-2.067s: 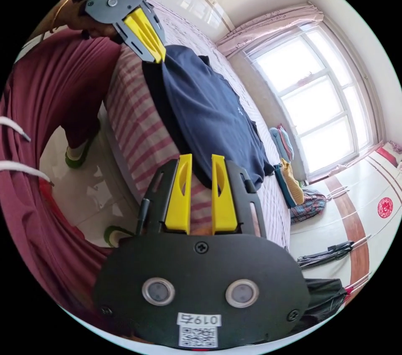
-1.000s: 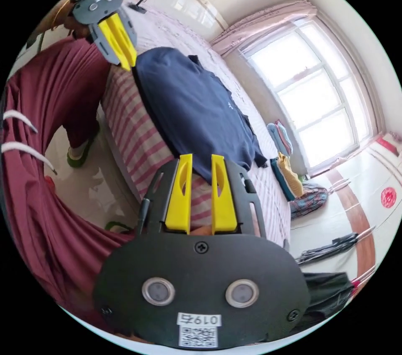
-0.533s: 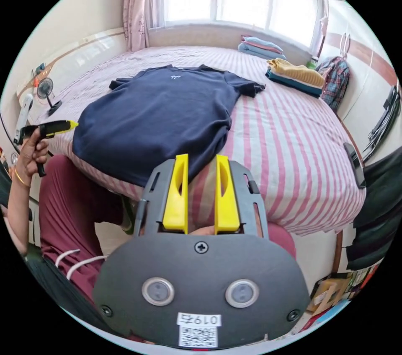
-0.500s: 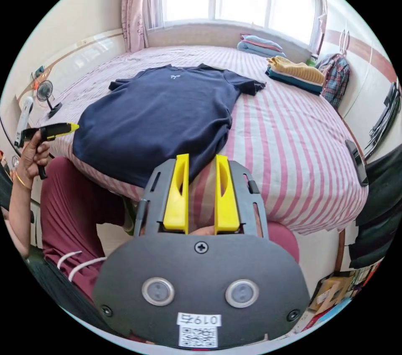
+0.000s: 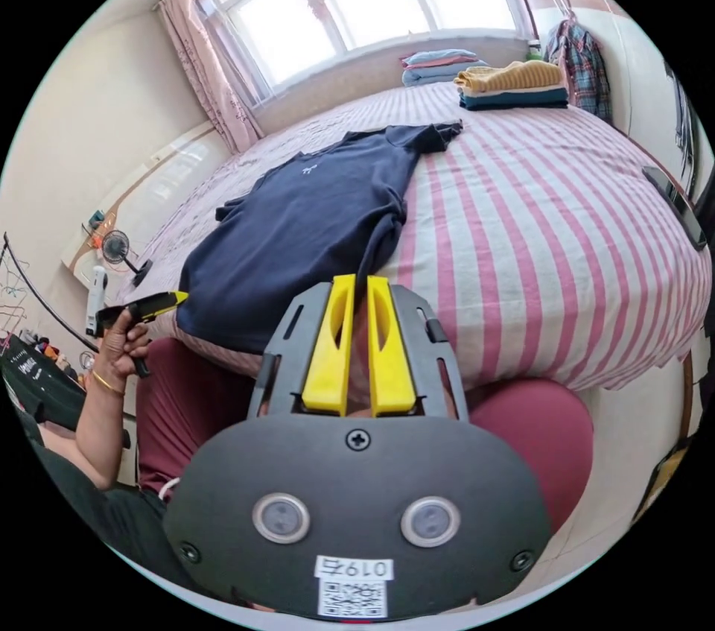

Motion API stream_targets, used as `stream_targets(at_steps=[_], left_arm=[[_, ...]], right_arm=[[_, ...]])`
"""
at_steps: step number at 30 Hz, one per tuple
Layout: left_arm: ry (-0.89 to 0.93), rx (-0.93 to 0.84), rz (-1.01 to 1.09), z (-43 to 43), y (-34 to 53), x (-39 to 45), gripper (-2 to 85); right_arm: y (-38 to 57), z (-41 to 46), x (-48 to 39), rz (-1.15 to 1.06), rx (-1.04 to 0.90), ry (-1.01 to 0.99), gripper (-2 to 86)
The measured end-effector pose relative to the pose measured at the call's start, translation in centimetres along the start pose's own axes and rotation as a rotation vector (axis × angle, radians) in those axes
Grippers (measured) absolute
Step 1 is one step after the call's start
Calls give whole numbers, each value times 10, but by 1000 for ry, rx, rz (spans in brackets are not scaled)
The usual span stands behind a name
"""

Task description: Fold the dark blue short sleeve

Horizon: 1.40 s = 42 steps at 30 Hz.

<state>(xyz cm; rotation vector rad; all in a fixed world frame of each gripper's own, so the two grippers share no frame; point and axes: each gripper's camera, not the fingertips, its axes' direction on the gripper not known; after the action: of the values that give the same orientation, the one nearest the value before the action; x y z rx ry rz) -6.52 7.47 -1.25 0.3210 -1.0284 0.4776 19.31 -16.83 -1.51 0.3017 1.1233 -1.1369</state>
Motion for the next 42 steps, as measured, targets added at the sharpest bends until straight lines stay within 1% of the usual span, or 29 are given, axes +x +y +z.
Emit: stream_targets(at_steps=[6, 11, 15, 18, 20, 22, 26, 29, 30, 32, 34, 35, 37, 39, 40, 42], left_arm=[[13, 5, -1, -20, 2, 14, 15], [-93, -27, 86, -31, 4, 44, 12], [-150, -37, 104, -43, 7, 63, 15], [-105, -52, 75, -50, 8, 63, 20], [-40, -61, 58, -54, 8, 60, 27], [-14, -69, 60, -58, 8, 62, 34], [-59, -86, 114, -74, 13, 78, 50], [-70, -96, 87, -87, 21, 78, 49], [-80, -88, 72, -91, 22, 77, 44], [-102, -15, 17, -108, 23, 75, 27], [-62, 53, -13, -120, 17, 77, 19], [-25, 100, -10, -126, 10, 83, 15], [-5, 158, 32, -130, -3, 96, 12], [-51, 163, -3, -126, -17, 104, 10], [-80, 126, -2, -120, -28, 111, 9], [-115, 104, -1, -112, -38, 118, 9]], right_arm=[[-8, -23, -19, 1, -1, 17, -6], [-13, -31, -31, 3, -38, 25, -7], [-19, -42, -47, -22, -65, 55, -6], [-22, -47, -55, -29, -76, 50, -1], [-24, -49, -59, -34, -91, 34, 10], [-27, -53, -62, -37, -99, -12, 38], [-30, -63, -66, -45, -126, -48, 62], [-31, -76, -61, -16, -141, -119, 72], [-31, -82, -57, 2, -141, -155, 73], [-32, -93, -52, 32, -111, -173, 74], [-37, -102, -53, 52, -50, -149, 71], [-39, -103, -55, 54, -38, -138, 71], [-55, -100, -69, 17, 6, -93, 77], [-68, -89, -82, -17, 0, -49, 85], [-76, -80, -88, -17, -11, -46, 101], [-86, -68, -91, 22, -31, -46, 113]])
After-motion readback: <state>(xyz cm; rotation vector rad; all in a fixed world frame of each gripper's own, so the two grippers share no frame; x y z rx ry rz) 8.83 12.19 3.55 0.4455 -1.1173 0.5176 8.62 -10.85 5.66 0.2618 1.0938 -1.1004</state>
